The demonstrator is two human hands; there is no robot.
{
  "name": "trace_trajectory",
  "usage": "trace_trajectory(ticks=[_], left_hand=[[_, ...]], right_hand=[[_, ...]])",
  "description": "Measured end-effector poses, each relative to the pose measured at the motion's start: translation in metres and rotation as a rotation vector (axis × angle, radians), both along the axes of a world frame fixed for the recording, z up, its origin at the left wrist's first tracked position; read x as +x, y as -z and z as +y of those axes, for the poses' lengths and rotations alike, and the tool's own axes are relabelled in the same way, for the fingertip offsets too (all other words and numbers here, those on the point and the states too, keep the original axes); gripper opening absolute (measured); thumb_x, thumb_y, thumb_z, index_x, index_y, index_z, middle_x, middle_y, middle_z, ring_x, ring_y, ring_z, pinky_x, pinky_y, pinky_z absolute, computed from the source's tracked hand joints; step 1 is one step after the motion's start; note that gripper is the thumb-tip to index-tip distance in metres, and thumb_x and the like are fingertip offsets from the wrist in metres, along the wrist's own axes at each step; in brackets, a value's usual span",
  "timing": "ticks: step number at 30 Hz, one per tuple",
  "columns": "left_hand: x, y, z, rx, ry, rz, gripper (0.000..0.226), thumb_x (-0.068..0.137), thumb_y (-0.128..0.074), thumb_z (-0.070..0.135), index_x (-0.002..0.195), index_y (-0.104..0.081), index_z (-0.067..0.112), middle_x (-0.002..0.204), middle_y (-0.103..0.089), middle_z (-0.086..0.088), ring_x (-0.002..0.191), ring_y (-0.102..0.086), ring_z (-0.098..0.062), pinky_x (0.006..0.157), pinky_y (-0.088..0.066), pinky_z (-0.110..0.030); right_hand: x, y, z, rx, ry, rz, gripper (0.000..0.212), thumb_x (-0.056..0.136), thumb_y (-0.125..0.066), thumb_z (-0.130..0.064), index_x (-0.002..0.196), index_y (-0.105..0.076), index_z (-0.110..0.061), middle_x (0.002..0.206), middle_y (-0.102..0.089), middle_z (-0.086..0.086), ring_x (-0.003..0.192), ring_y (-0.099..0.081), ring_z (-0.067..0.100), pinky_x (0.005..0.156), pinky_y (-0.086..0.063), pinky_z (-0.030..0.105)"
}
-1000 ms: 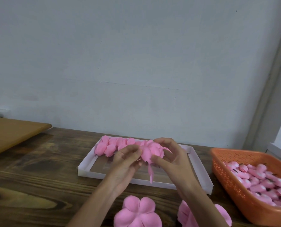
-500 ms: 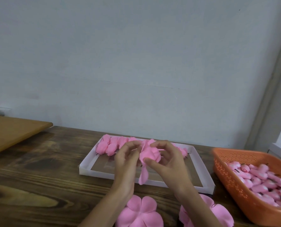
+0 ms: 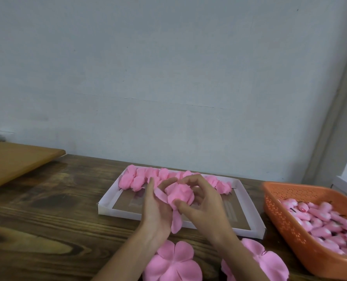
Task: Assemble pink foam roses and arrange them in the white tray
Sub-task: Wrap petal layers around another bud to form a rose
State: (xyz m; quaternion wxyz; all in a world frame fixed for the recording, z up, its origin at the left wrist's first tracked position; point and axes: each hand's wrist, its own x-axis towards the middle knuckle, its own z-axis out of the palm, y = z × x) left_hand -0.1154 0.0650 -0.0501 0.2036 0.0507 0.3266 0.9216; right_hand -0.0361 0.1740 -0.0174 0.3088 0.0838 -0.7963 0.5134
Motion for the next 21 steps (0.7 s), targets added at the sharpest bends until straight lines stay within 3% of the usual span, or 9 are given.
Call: trace_trajectory(ticks=[5,8,11,13,16,18,21], left_hand=[[0.008,-0.007,0.002,0.015,-0.012,-0.009,0.068,0.097,-0.043,0.072,0.086,-0.079,0.015,0.108,-0.075,-0.023,0.099,-0.075,-0.038,0.084,-0.059,-0.046],[0.01,-0.01,0.002,0.017,0.016,-0.022,0.07,0.094,-0.045,0.075,0.095,-0.076,0.012,0.112,-0.073,-0.025,0.105,-0.073,-0.04,0.089,-0.056,-0.046],[0.01,-0.011,0.001,-0.022,0.027,-0.047,0.074,0.096,-0.041,0.074,0.103,-0.073,0.008,0.119,-0.072,-0.029,0.111,-0.071,-0.042,0.095,-0.054,-0.048],[0.009,-0.01,0.003,-0.034,0.032,-0.044,0.071,0.099,-0.04,0.07,0.094,-0.076,0.01,0.111,-0.075,-0.026,0.105,-0.075,-0.039,0.091,-0.054,-0.045],[0.013,-0.01,0.005,-0.085,0.041,-0.024,0.057,0.097,-0.051,0.063,0.081,-0.077,0.015,0.1,-0.078,-0.016,0.092,-0.079,-0.029,0.086,-0.055,-0.043],[0.017,-0.011,0.004,-0.113,0.043,-0.005,0.048,0.088,-0.061,0.06,0.083,-0.075,0.014,0.093,-0.077,-0.012,0.083,-0.079,-0.024,0.071,-0.062,-0.037],[0.017,-0.006,0.005,-0.131,0.065,0.015,0.048,0.095,-0.057,0.059,0.082,-0.075,0.017,0.069,-0.075,0.002,0.062,-0.075,-0.011,0.053,-0.058,-0.027]], right_hand=[[0.0,0.003,-0.004,0.052,0.019,0.013,0.039,0.076,-0.081,-0.009,0.104,-0.065,-0.03,0.107,-0.072,-0.015,0.097,-0.071,0.011,0.077,-0.057,0.027],[0.001,0.003,-0.005,0.071,0.055,0.028,0.037,0.076,-0.08,-0.008,0.102,-0.065,-0.03,0.104,-0.072,-0.018,0.093,-0.071,0.009,0.073,-0.053,0.019],[0.001,0.004,-0.005,0.083,0.106,0.018,0.037,0.076,-0.08,-0.014,0.102,-0.063,-0.035,0.104,-0.07,-0.019,0.093,-0.069,0.008,0.073,-0.056,0.028],[0.0,0.006,-0.006,0.12,0.159,0.032,0.037,0.076,-0.08,-0.018,0.101,-0.061,-0.036,0.104,-0.067,-0.02,0.094,-0.067,0.007,0.074,-0.056,0.035],[0.0,0.008,-0.011,0.25,0.246,0.091,0.038,0.076,-0.079,-0.024,0.101,-0.056,-0.04,0.108,-0.054,-0.023,0.096,-0.061,0.0,0.071,-0.056,0.031],[0.0,0.009,-0.014,0.336,0.27,0.106,0.039,0.076,-0.077,-0.032,0.104,-0.052,-0.043,0.109,-0.046,-0.022,0.093,-0.058,-0.002,0.066,-0.054,0.027],[-0.001,0.012,-0.016,0.399,0.225,0.122,0.04,0.074,-0.077,-0.03,0.103,-0.051,-0.041,0.105,-0.049,-0.022,0.091,-0.059,0.001,0.064,-0.054,0.028]])
